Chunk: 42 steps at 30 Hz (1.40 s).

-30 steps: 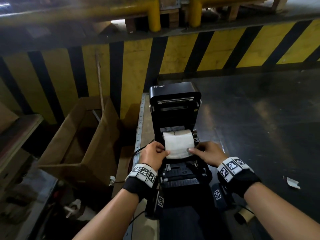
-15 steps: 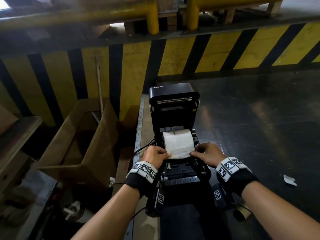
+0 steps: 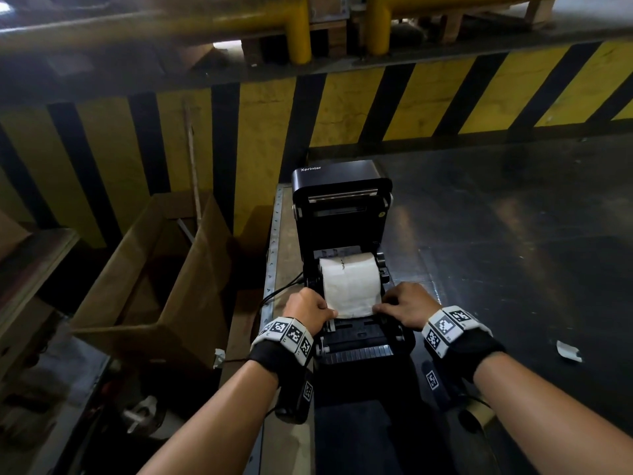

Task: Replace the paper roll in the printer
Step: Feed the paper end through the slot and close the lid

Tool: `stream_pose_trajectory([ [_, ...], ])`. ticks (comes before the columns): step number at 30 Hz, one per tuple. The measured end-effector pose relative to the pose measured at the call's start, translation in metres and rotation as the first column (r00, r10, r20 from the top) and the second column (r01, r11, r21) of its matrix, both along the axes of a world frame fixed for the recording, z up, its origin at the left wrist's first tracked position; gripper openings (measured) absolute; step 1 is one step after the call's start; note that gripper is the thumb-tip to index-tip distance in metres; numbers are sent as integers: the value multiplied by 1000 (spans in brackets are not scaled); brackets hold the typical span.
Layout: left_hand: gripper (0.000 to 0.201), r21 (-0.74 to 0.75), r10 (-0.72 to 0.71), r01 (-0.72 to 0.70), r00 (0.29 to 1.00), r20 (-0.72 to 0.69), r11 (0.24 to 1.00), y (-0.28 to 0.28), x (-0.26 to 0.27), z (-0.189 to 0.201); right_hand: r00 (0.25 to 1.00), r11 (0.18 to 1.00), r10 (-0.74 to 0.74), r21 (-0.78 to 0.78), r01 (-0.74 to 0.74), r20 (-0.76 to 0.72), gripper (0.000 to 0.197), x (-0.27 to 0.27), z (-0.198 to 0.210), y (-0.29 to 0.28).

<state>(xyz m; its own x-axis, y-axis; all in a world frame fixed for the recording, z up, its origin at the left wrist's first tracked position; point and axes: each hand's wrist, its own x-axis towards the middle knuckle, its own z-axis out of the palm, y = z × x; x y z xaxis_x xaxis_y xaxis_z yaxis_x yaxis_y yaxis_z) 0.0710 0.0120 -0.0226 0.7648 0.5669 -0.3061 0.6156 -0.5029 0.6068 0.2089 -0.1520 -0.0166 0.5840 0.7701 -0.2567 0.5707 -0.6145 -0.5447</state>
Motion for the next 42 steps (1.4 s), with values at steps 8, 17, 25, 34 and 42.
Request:
stream_pose_trajectory([
  [8, 37, -14, -17, 17, 1000, 1, 1000, 5, -1, 0, 999, 997, -32, -77, 30, -27, 31, 4, 7, 7],
  [17, 29, -47, -72, 71, 997, -28, 996, 14, 2, 11, 992, 993, -64, -105, 52, -113, 21, 6, 10, 9],
  [25, 26, -51, -115, 109, 983, -141, 993, 12, 5, 13, 979, 995, -101, -3, 102, -175, 19, 9, 11, 7],
  [34, 21, -78, -7, 4, 999, -34, 997, 10, 0, 8, 983, 994, -58, -101, 40, -176, 11, 10, 15, 9],
  [42, 33, -4, -121, 123, 965, -234, 992, 11, 11, 20, 988, 995, -57, -85, 45, -145, 21, 7, 12, 7],
])
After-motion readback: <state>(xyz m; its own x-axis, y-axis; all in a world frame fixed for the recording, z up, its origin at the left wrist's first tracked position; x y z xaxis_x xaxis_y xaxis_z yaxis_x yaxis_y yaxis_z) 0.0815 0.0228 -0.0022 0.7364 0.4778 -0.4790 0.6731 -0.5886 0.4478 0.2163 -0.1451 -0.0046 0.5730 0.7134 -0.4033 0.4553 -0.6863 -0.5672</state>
